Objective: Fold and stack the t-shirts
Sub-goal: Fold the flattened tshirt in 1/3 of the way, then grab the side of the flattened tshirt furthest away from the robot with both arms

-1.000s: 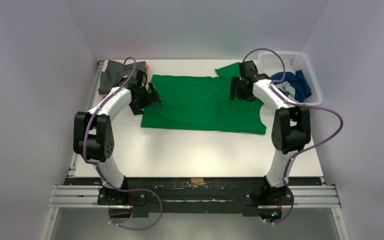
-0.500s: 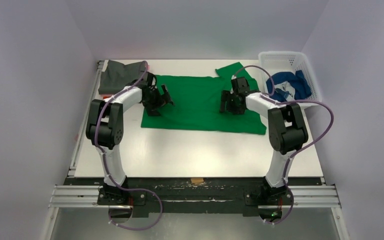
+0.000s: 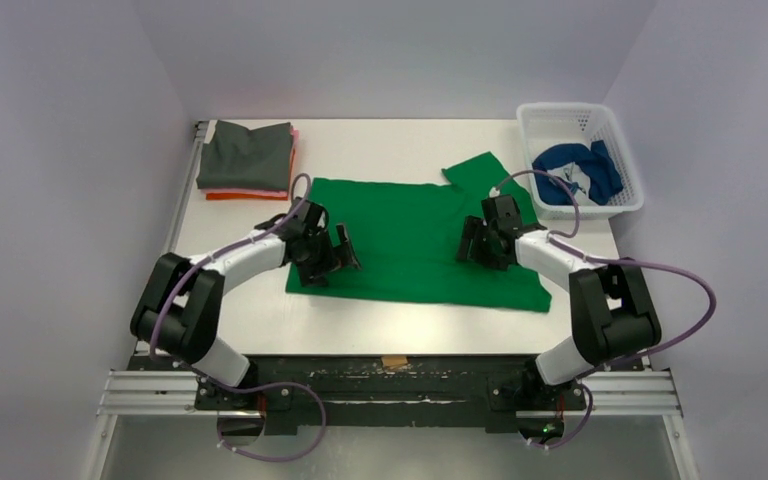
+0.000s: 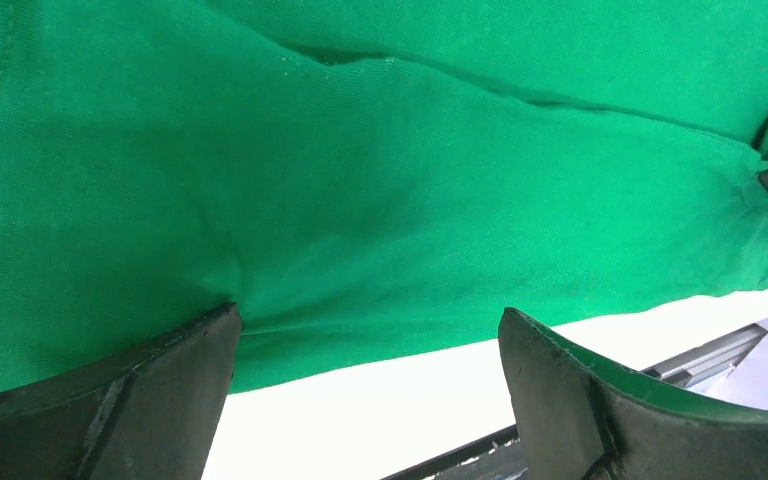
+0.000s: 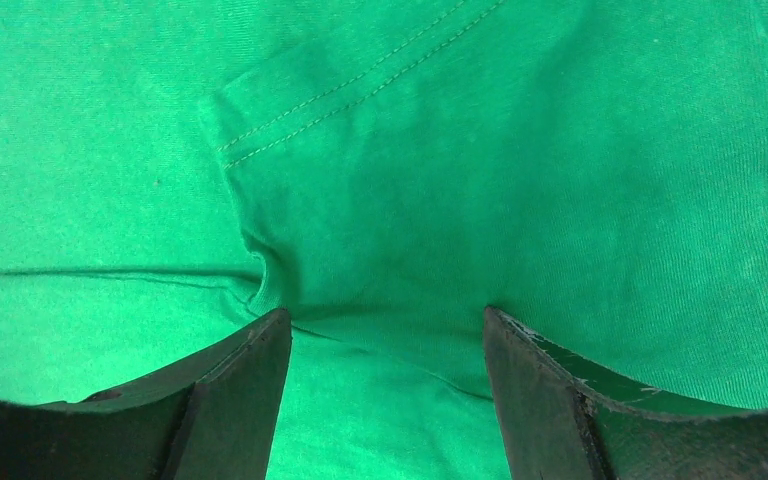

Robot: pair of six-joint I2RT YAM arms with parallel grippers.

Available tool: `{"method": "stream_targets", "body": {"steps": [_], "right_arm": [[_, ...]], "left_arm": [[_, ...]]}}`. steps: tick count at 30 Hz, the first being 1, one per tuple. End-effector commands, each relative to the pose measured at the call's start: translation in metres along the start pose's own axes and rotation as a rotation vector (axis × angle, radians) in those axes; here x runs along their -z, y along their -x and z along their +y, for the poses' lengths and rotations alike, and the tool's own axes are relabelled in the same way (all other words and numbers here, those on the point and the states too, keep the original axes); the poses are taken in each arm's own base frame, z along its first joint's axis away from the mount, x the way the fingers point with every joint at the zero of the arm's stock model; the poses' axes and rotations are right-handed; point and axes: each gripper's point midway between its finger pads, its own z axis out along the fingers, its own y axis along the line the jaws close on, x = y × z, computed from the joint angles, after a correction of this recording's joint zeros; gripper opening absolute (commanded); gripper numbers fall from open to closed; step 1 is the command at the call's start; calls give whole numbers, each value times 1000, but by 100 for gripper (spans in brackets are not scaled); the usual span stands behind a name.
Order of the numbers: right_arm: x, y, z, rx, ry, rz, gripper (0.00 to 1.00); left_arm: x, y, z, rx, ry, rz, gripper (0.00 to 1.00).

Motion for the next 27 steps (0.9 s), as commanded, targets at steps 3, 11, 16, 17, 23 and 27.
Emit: {"method": "stream_targets", "body": {"steps": [3, 11, 16, 17, 23, 27], "right_arm": [[25, -55, -54, -29, -203, 126, 69], [41, -65, -78, -27, -305, 121, 70], [44, -73, -75, -32, -269, 137, 70], [44, -76, -74, -35, -257, 142, 70], [49, -85, -68, -36, -197, 150, 70], [53, -81, -66, -35, -184, 126, 70]], "left_arm": [[-5, -76, 31, 49, 92, 123, 100], [5, -126, 36, 48, 101, 149, 100], [9, -143, 49, 50, 148, 153, 100], [11, -145, 51, 49, 161, 151, 100], [29, -152, 62, 24, 193, 119, 100], [34, -153, 50, -18, 135, 130, 100]]}}
